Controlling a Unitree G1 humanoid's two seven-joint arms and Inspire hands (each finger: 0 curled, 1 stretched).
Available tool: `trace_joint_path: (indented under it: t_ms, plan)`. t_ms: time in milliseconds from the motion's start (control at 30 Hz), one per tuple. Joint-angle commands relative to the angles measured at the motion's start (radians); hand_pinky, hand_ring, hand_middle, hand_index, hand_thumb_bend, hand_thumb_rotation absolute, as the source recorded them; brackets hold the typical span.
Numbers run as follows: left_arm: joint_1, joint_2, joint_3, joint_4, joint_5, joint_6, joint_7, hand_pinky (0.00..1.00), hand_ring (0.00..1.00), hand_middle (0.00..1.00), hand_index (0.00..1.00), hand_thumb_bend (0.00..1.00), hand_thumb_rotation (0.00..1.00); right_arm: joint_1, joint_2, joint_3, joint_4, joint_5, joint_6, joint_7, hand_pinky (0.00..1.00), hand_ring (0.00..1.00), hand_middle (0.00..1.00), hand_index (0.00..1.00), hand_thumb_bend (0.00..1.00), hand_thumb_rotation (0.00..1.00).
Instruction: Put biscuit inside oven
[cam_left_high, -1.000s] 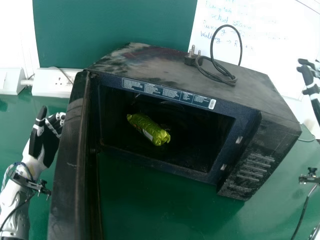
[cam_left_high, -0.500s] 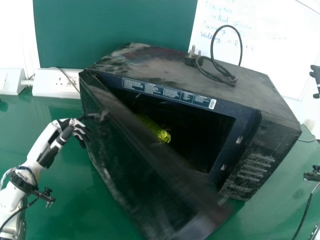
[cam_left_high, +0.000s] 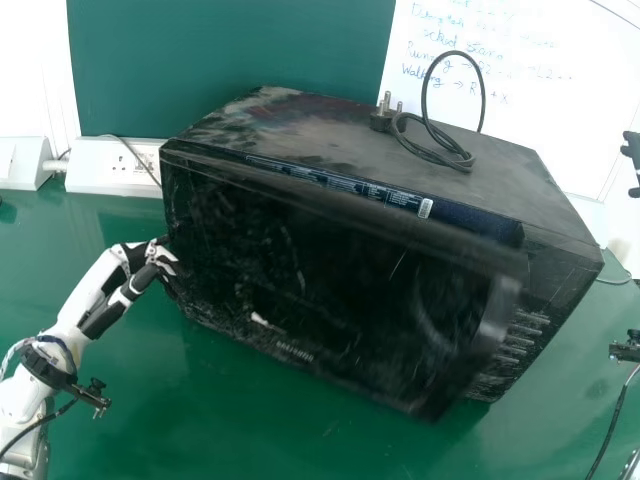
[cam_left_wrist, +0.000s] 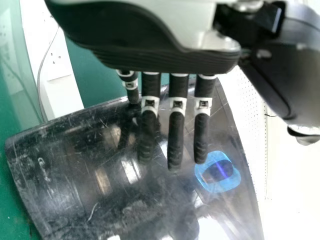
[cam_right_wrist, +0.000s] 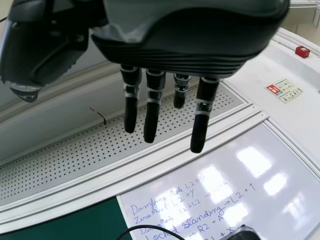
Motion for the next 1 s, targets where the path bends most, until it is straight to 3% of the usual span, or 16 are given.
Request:
trace_joint_path:
  t_ms: [0, 367, 500, 667, 833, 967]
  plan:
    - [0.01, 0.011, -0.026, 0.001, 0.004, 0.007, -0.015, 0.32, 0.35, 0.41, 0.49, 0.52, 0.07, 0.006, -0.012, -0.009, -0.008, 0.009, -0.001, -0.012, 0.52, 0.65, 0.72, 0.76, 0.91, 0.5]
    - [0.009, 0.028, -0.039, 0.007, -0.002, 0.008, -0.013, 0.31, 0.34, 0.41, 0.49, 0.52, 0.07, 0.003, -0.019, -0.02, 0.007, 0.019, 0.009, -0.016, 0.53, 0.64, 0.7, 0.73, 0.91, 0.51]
    - [0.011, 0.032, -0.037, 0.004, 0.007, 0.013, -0.004, 0.3, 0.34, 0.41, 0.49, 0.52, 0.07, 0.009, -0.021, -0.021, 0.003, 0.025, 0.016, -0.019, 0.44, 0.59, 0.7, 0.73, 0.89, 0.48]
    - [0.003, 0.028, -0.032, 0.028, -0.001, 0.012, 0.003, 0.31, 0.34, 0.41, 0.49, 0.52, 0.08, 0.018, -0.031, -0.016, -0.005, 0.007, 0.022, -0.022, 0.53, 0.65, 0.72, 0.73, 0.86, 0.49]
    - [-0.004, 0.0, -0.015, 0.027, -0.108, 0.095, -0.01, 0.28, 0.35, 0.43, 0.49, 0.52, 0.07, 0.017, -0.018, -0.006, -0.011, -0.003, 0.019, -0.036, 0.43, 0.56, 0.66, 0.71, 0.86, 0.48]
    - [-0.029, -0.037, 0.033, 0.057, -0.301, 0.234, -0.046, 0.27, 0.34, 0.42, 0.49, 0.52, 0.07, 0.021, -0.021, -0.01, -0.003, 0.011, 0.005, -0.03, 0.46, 0.59, 0.69, 0.73, 0.87, 0.51]
